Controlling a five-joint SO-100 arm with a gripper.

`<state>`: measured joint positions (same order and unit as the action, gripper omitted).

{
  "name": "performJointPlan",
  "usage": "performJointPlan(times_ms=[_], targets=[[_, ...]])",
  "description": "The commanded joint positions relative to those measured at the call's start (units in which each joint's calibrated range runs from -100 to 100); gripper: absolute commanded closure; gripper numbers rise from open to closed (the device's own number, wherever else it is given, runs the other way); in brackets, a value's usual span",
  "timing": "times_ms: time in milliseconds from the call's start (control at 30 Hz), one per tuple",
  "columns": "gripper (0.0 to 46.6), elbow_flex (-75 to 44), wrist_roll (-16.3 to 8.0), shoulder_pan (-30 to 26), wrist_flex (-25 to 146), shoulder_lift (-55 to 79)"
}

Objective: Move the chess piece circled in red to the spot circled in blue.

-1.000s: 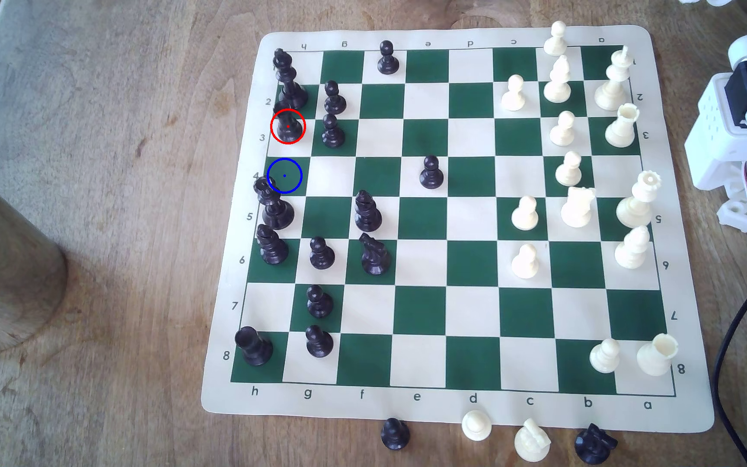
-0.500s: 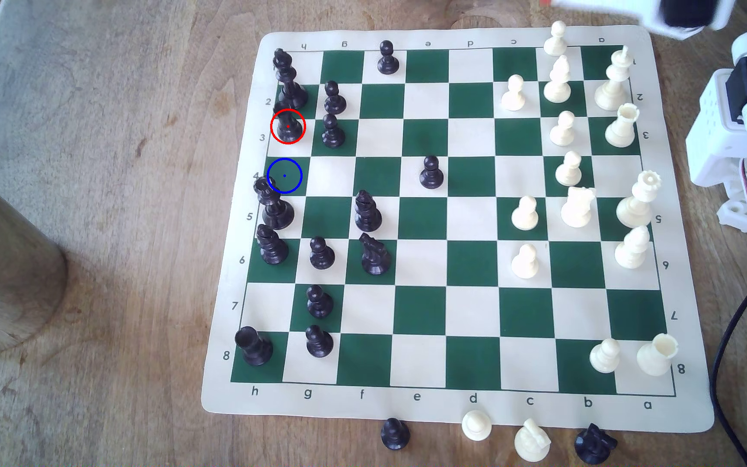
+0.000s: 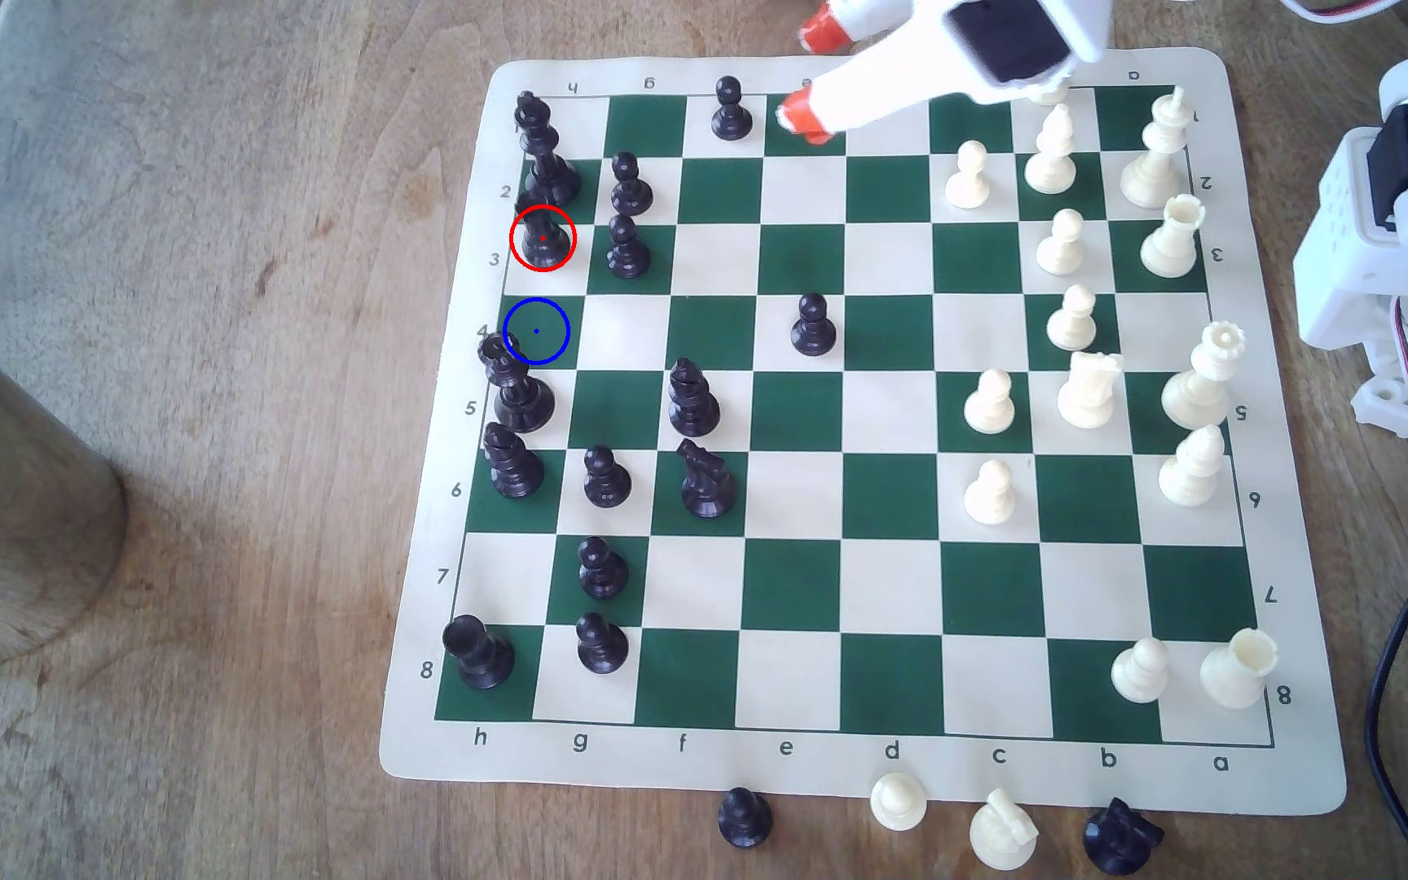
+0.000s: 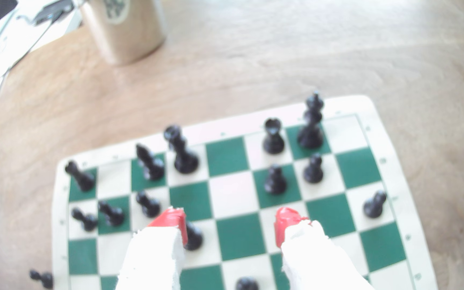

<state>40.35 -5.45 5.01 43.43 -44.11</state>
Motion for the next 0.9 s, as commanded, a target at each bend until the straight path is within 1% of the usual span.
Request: performJointPlan(times_ms=[0,33,133,167,233,333,467,700,733,800,867], targets=[[29.1,-17.42,-1.12,0.89,2.11,12.53],[29.4,-22.49,-1.90,1.28,3.26,17.03],[29.6,-29.84,-3.32,1.59,5.06,23.32],[29.5,-33.37,-4.20,1.75,5.80,26.71],[29.3,-35.91,-4.79,2.14,5.88,29.85],[29.1,-39.90,-4.93,3.32,5.22,36.47],[28.6,-40.90,-4.49,3.86,2.44,42.25],[27.8,-44.43,-4.74,3.71,-0.35,47.85],[27.5,-45.07,-4.74,3.71,-0.76,48.36],[25.3,-45.97,-4.84,3.47,-3.30,50.06],[24.8,-46.61,-4.84,3.39,-4.69,51.50]])
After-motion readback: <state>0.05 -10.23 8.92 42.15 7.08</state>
